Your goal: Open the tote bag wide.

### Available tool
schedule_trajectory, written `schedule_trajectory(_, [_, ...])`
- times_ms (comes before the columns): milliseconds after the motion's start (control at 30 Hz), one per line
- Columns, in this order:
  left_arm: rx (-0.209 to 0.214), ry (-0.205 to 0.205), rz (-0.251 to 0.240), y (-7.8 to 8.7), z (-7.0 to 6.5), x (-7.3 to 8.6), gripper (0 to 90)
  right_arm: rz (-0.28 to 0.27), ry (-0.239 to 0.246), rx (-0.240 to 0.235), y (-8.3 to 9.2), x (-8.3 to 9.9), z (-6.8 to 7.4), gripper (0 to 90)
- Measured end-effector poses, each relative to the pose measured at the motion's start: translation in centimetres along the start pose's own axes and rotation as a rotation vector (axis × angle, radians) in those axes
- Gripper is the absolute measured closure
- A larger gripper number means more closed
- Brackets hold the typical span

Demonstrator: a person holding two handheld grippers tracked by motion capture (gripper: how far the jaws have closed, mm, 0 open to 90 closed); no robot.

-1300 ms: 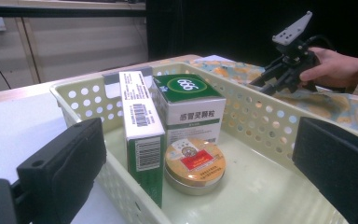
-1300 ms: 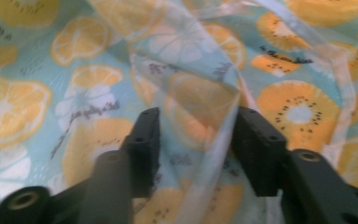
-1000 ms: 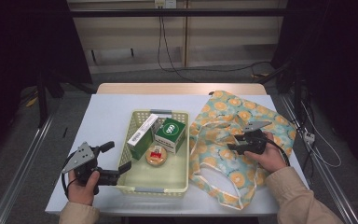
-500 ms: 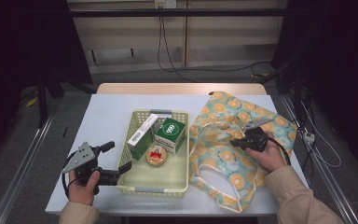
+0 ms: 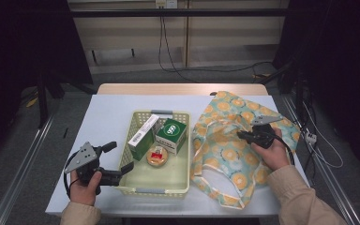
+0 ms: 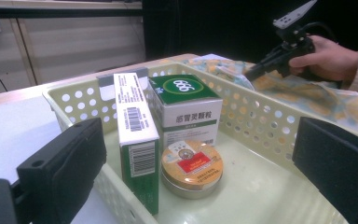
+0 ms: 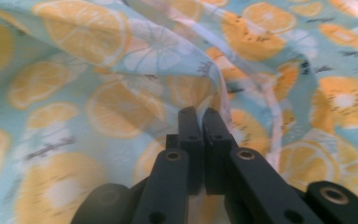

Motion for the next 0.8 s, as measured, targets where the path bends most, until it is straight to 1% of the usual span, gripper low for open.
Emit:
schedule_trajectory(33, [0.0,0.009,-0.001,0.0,0.0,0.1,2.4,-0.002,-0.014,0.018,-0.3,0.1,-0.4,85.6])
schedule_trajectory(67, [0.001,0.002,0.0,0.0,0.0,0.1,2.4,0.004,-0.032,0.023,-0.7,0.4,-0.7,83.8])
schedule_trajectory(100, [0.0,0.002,0.0,-0.1,0.1,0.1,2.4,0.013,-0.035,0.03,-1.1,0.6,-1.0,81.6])
schedule_trajectory(167, [0.002,0.002,0.001,0.0,0.1,0.1,2.4,0.039,-0.047,0.036,-1.8,1.1,-1.1,71.8])
schedule_trajectory(200, [0.001,0.003,0.001,0.0,0.1,0.1,2.4,0.025,-0.044,0.028,-1.8,1.2,-1.2,66.2])
schedule_trajectory(233, [0.001,0.005,0.001,-0.1,0.1,0.1,2.4,0.012,-0.043,0.027,-1.8,1.1,-1.2,58.3])
schedule_trajectory(267, [0.0,0.005,0.001,-0.1,0.1,0.1,2.4,0.005,-0.054,-0.005,-1.8,1.1,-1.1,50.0])
schedule_trajectory(300, [-0.001,0.004,0.002,-0.1,0.1,0.1,2.4,0.0,-0.066,-0.034,-1.7,1.1,-1.0,44.7])
schedule_trajectory(333, [0.003,0.002,0.003,-0.1,0.1,0.1,2.4,0.013,-0.062,-0.043,-1.7,1.1,-0.9,40.2])
schedule_trajectory(367, [0.003,0.003,0.003,-0.2,0.0,0.1,2.4,0.04,-0.039,-0.042,-1.8,1.2,-0.6,37.4])
schedule_trajectory(400, [0.004,0.002,0.004,-0.2,0.0,0.1,2.4,0.053,-0.011,-0.027,-1.8,1.3,-0.4,36.5])
schedule_trajectory(433, [0.003,0.002,0.006,-0.2,0.0,0.1,2.4,0.054,0.008,-0.013,-1.8,1.2,-0.3,35.4])
schedule_trajectory(500, [0.004,0.007,0.007,-0.3,-0.1,0.2,2.4,0.066,0.027,0.023,-1.8,0.9,-0.2,34.5])
schedule_trajectory(533, [0.005,0.007,0.007,-0.3,-0.1,0.2,2.4,0.071,0.045,0.037,-1.8,0.8,-0.2,34.7])
schedule_trajectory(567, [0.005,0.006,0.007,-0.3,-0.1,0.2,2.4,0.072,0.075,0.049,-1.9,0.6,-0.4,34.8])
schedule_trajectory(633, [0.006,0.006,0.007,-0.3,-0.1,0.2,2.4,0.094,0.081,0.077,-2.0,0.4,-0.9,32.5])
schedule_trajectory(667, [0.006,0.007,0.006,-0.3,-0.1,0.1,2.4,0.103,0.078,0.073,-2.1,0.3,-1.2,29.6])
schedule_trajectory(700, [0.007,0.005,0.007,-0.3,0.0,0.1,2.4,0.109,0.061,0.067,-2.3,0.2,-1.6,26.0])
schedule_trajectory(733, [0.007,0.005,0.005,-0.3,0.0,0.2,2.4,0.122,0.016,0.049,-2.5,0.2,-1.9,24.8])
schedule_trajectory(767, [0.003,0.004,0.007,-0.2,0.0,0.2,2.4,0.131,-0.017,0.028,-2.6,0.2,-2.4,24.6])
schedule_trajectory(800, [0.004,0.006,0.005,-0.2,0.0,0.1,2.4,0.131,-0.041,0.017,-2.7,0.3,-2.6,25.3])
Point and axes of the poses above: each handheld gripper's, and its own axes: y roughly backward along the jaws, x roughly out of its underside, z roughly to its left, the point moved 2 cm from there along -y, roughly forward along the jaws, and after that the axes turned 1 degree about y, right-handed, at the moved point
